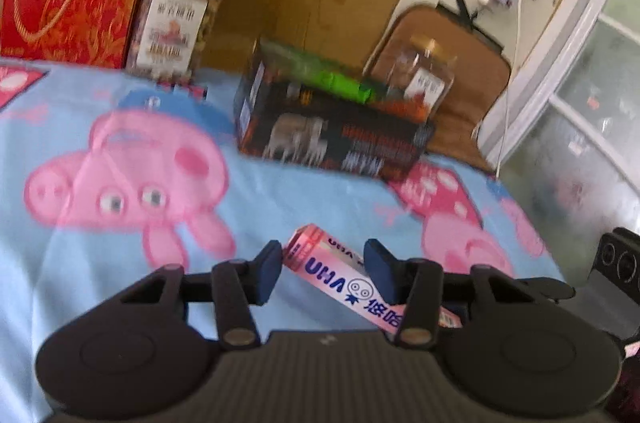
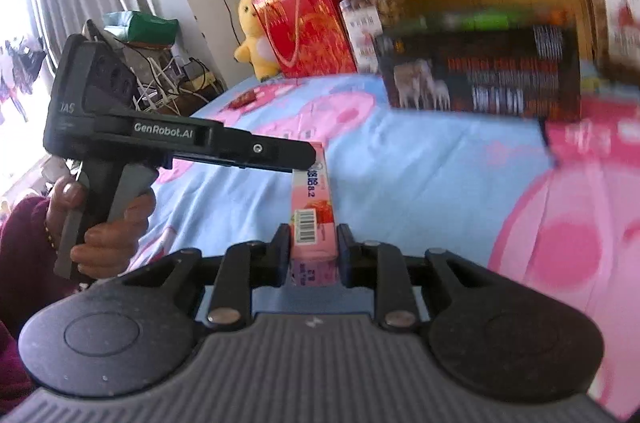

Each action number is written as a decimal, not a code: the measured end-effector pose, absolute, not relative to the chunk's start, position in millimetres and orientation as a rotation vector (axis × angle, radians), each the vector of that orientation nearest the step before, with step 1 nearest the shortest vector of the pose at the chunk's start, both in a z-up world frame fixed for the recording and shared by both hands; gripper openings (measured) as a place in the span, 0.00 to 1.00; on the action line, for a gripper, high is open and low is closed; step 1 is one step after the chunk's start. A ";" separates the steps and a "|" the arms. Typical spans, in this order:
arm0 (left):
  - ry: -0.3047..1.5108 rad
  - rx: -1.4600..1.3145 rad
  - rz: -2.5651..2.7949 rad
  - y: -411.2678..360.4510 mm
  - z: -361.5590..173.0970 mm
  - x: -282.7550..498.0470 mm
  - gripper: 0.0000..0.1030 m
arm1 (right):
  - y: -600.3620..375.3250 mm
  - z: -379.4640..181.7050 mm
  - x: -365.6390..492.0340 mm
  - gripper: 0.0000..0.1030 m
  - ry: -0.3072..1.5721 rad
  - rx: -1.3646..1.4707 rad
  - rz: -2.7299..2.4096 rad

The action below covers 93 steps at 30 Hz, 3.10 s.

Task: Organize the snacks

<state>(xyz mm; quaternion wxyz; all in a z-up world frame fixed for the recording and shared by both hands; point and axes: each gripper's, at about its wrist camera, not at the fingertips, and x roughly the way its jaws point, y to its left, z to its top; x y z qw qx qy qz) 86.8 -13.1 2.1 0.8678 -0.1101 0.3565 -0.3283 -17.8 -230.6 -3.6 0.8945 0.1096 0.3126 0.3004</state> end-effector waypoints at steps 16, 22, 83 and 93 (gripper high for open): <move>0.556 -0.213 -0.631 -84.5 54.2 219.1 0.39 | -247.4 67.0 159.1 0.25 0.553 -0.193 0.585; 0.609 -0.274 -0.575 -79.2 34.9 237.5 0.40 | -224.7 29.8 204.0 0.28 0.684 -0.246 0.586; 0.683 -0.277 -0.612 -21.7 9.4 104.3 0.48 | -283.6 66.1 173.0 0.28 0.701 0.146 0.267; 0.652 -0.103 -0.512 -43.3 20.9 60.8 0.63 | -288.8 53.9 -4.4 0.53 0.473 0.320 0.185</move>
